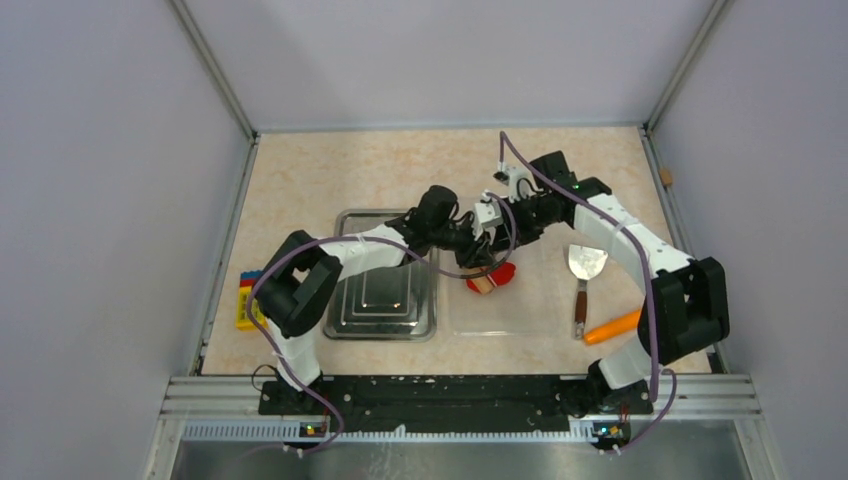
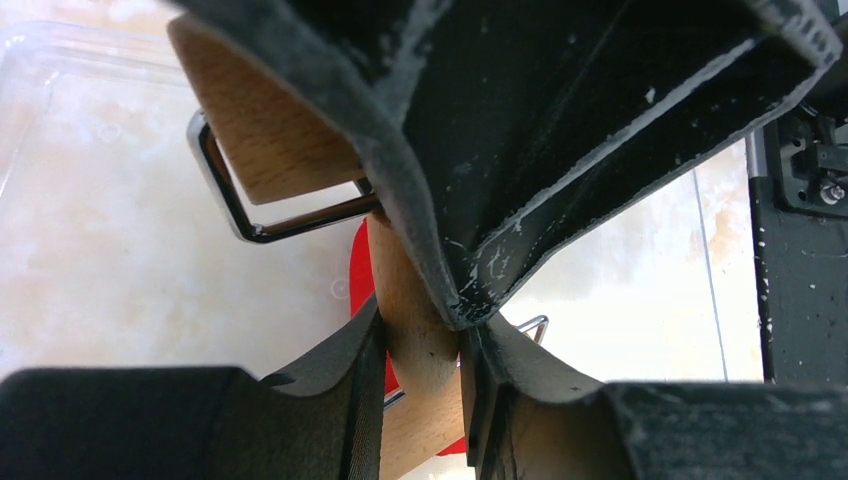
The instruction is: Roll out the dumpling wrappers from the dough
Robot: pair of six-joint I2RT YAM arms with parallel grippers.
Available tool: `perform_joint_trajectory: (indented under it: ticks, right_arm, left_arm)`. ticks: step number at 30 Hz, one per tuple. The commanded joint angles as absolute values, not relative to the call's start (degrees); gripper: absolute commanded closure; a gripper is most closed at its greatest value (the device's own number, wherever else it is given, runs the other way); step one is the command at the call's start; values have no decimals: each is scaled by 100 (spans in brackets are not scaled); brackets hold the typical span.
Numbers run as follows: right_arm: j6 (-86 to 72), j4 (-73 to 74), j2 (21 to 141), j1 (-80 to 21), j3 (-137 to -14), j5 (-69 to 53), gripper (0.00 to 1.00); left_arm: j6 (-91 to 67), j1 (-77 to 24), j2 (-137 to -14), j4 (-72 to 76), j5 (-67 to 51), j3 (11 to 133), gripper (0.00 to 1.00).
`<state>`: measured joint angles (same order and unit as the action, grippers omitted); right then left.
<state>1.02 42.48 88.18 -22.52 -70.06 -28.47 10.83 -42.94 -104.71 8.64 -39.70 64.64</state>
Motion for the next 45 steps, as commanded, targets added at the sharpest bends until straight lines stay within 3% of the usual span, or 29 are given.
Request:
perform_joint_trajectory:
  ticks: [1,9,12,15,21,27,45]
  right_arm:
    - [431,4312,8466,-2014,-7098,-2745,100]
    - [308,4282,8300,-1688,-6725,-3621,100]
    - [321,4173,8326,-1696,-6618,-3831,100]
    - [94,4167,8385,-1702,-6836,-3773,100]
    - [56,4424,8464,-1723,-7294,-3028,100]
    - [455,4351,8502,-1676,-7024,-2326,100]
    - [705,4098,9010,-1660,-6361,-1693,100]
  left_arm:
    - [979,-4378,-10669,641,-4310,6973,100]
    - [1059,-4456,-10629,283,-4253,7054,100]
    - [853,-4348,-10656,265,-5259,6991,100]
    - [742,-4250,-10604,456,-5547,6811,100]
    - [680,-4299,-10520,831,-5235,6735,100]
    - [650,-4360,-11322,1009,-4405,7307,100]
    - [328,-4383,-12405,1546,-4344,7365,100]
